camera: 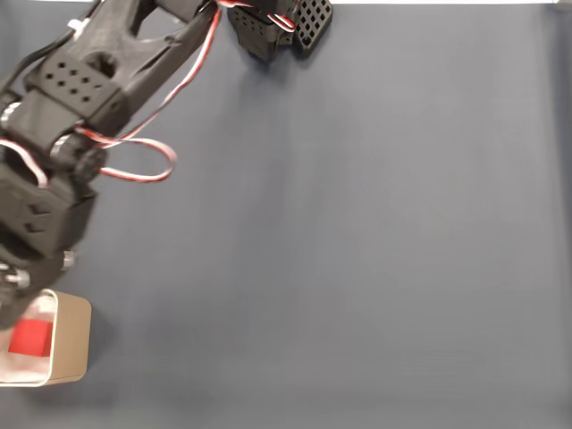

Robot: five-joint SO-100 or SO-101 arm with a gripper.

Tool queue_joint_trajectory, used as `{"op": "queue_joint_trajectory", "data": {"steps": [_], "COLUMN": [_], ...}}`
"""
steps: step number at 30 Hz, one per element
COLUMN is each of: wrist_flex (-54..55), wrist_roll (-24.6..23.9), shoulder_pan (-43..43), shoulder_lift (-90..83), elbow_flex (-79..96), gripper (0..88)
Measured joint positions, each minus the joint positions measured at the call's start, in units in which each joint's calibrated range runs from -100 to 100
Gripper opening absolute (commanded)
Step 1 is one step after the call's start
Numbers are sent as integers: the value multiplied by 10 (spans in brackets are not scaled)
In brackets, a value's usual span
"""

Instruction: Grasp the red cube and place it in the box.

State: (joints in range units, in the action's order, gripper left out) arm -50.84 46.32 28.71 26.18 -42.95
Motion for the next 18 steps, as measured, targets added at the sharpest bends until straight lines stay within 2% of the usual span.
{"op": "queue_joint_trajectory", "data": {"steps": [11,18], "wrist_flex": [46,104], "wrist_roll": [-7,-6], "shoulder_pan": [-205,-267], "shoulder_lift": [-350,-577], "elbow_flex": [415,715], "gripper": [0,0]}}
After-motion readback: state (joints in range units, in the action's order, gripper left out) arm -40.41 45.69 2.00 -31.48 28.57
